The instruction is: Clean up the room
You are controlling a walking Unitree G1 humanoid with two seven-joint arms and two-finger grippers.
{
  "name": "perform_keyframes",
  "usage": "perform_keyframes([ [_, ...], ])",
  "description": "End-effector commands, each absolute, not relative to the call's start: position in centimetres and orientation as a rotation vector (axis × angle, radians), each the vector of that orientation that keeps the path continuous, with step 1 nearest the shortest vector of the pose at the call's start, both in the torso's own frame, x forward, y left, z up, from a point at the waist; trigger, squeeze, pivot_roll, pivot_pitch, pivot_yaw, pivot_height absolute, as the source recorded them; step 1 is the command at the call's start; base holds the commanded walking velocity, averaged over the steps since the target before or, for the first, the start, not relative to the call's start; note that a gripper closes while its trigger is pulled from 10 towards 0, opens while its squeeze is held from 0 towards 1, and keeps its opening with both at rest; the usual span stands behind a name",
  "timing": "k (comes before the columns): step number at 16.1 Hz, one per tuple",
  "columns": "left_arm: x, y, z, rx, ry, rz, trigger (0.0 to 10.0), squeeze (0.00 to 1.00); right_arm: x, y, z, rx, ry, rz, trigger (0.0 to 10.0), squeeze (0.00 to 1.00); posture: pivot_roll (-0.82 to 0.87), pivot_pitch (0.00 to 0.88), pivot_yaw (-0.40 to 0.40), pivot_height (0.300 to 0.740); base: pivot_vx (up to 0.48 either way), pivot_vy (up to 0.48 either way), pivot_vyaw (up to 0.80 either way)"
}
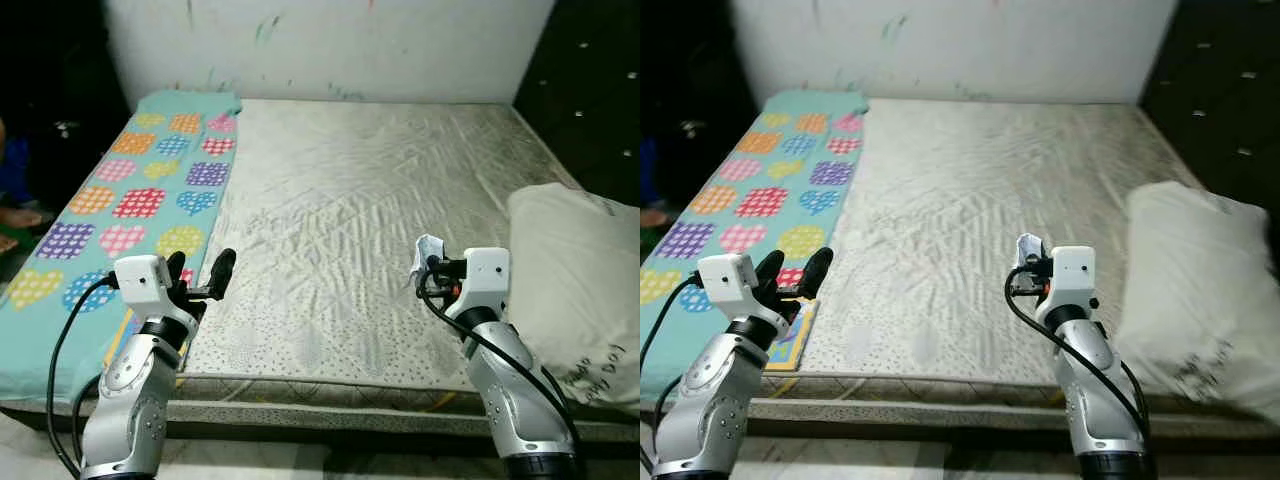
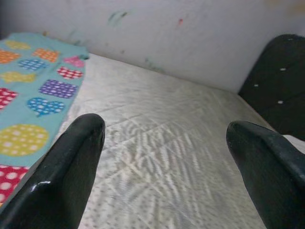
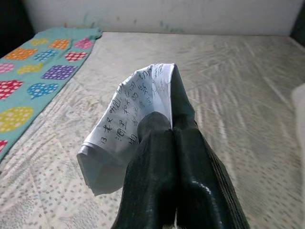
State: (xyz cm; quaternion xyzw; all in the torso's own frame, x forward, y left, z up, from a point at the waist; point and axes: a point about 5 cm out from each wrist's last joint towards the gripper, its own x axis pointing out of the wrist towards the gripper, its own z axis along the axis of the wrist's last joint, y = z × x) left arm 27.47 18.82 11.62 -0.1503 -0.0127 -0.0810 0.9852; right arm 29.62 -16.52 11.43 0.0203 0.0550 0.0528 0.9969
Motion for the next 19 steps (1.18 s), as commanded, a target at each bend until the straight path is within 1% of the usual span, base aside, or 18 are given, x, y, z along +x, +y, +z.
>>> perform_keyframes([
  [1,27.59,18.92,11.79,-0.296,-0.030,-0.162,10.0,0.00,29.67,-16.82,11.60,0.035,0.101,0.101,10.0,0.00,-0.07,0.015,0.004,0.740,0.382,0.000,0.00],
  [5,27.70,18.95,11.62,-0.296,-0.017,-0.155,10.0,0.00,29.74,-16.96,11.63,0.031,0.099,0.099,10.0,0.00,-0.07,0.016,0.006,0.740,0.336,0.000,0.00],
  [9,27.76,19.25,11.41,-0.313,-0.006,-0.124,10.0,0.00,29.69,-17.08,11.49,0.031,0.101,0.096,10.0,0.00,-0.07,0.016,0.007,0.740,0.000,0.000,0.00],
  [19,27.80,19.12,11.31,-0.322,-0.005,-0.128,10.0,0.00,29.74,-17.10,11.46,0.018,0.101,0.109,10.0,0.00,-0.07,0.007,0.005,0.740,0.000,0.461,0.00],
])
